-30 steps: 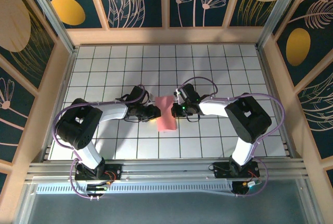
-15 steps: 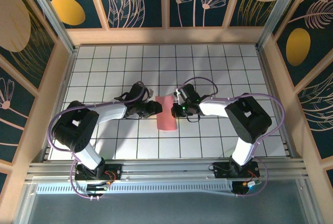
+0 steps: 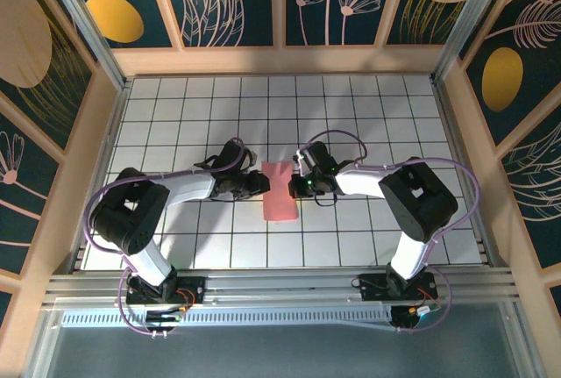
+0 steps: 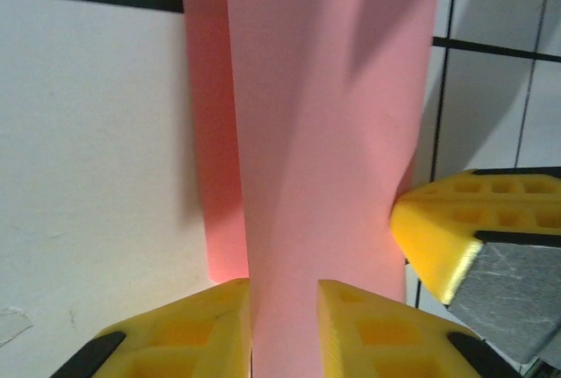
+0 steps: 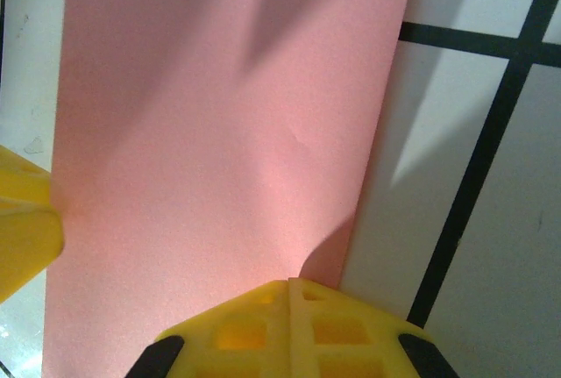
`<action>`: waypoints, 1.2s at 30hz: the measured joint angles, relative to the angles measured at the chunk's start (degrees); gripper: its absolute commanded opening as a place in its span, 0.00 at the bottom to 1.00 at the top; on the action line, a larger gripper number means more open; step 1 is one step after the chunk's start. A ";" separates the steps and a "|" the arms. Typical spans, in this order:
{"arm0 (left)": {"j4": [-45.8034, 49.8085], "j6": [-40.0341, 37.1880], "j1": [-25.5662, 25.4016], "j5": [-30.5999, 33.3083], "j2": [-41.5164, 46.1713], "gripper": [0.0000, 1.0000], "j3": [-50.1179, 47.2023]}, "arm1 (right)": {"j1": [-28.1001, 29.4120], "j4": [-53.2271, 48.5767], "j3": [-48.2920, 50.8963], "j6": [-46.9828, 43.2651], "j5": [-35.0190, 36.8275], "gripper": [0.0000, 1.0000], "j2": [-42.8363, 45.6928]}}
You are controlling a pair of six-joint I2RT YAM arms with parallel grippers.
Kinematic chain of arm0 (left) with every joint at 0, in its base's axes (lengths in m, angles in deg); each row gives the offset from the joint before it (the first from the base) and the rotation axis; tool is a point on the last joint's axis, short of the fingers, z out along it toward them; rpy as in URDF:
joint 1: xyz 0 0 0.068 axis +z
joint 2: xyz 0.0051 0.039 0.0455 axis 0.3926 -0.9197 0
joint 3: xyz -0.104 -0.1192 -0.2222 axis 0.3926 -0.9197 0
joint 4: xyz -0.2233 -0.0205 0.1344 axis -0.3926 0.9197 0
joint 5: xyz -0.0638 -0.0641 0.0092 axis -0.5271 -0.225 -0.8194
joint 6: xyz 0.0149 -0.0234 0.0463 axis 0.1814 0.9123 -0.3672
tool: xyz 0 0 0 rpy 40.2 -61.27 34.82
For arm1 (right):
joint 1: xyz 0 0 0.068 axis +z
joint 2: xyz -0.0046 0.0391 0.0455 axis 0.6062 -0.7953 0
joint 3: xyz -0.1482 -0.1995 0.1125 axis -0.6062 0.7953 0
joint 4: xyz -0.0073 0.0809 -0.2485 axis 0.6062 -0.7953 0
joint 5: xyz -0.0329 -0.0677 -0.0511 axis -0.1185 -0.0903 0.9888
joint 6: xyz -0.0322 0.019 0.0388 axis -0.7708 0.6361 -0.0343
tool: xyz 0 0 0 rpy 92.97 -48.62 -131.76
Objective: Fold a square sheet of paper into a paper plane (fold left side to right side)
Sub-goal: Third fold the triangle at the center of the table.
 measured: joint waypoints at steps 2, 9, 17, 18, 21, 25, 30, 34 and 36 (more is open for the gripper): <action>0.04 -0.15 0.00 0.00 -0.33 0.19 0.00 | 0.00 0.00 0.00 0.00 0.00 0.00 0.00; 0.02 -0.17 0.00 -0.02 -0.39 0.02 0.00 | 0.00 -0.02 0.00 0.02 0.04 0.00 0.15; 0.02 -0.15 0.00 -0.20 -0.37 0.00 0.00 | -0.22 -1.53 0.92 0.02 2.91 0.31 3.85; 0.02 -0.13 0.00 -0.33 -0.37 0.00 0.00 | -0.24 -1.57 0.94 -0.15 3.41 0.36 5.01; 0.02 0.26 0.00 -0.98 -0.37 0.00 0.00 | -0.17 -1.49 1.51 -1.42 5.33 0.48 9.66; 0.00 0.74 0.00 -2.45 -0.37 0.00 0.00 | 1.86 -1.03 4.13 -3.48 9.66 0.62 17.55; 0.02 0.94 0.00 -4.00 -0.37 0.00 0.00 | 10.88 -0.55 10.01 -4.92 17.35 0.73 26.34; 0.26 0.94 0.00 -4.90 -0.37 0.00 0.09 | 19.87 -0.46 12.50 -5.40 24.52 0.76 27.89; 0.50 0.94 0.00 -5.25 -0.37 0.00 0.28 | 24.68 -0.52 12.98 -5.68 28.22 0.78 27.28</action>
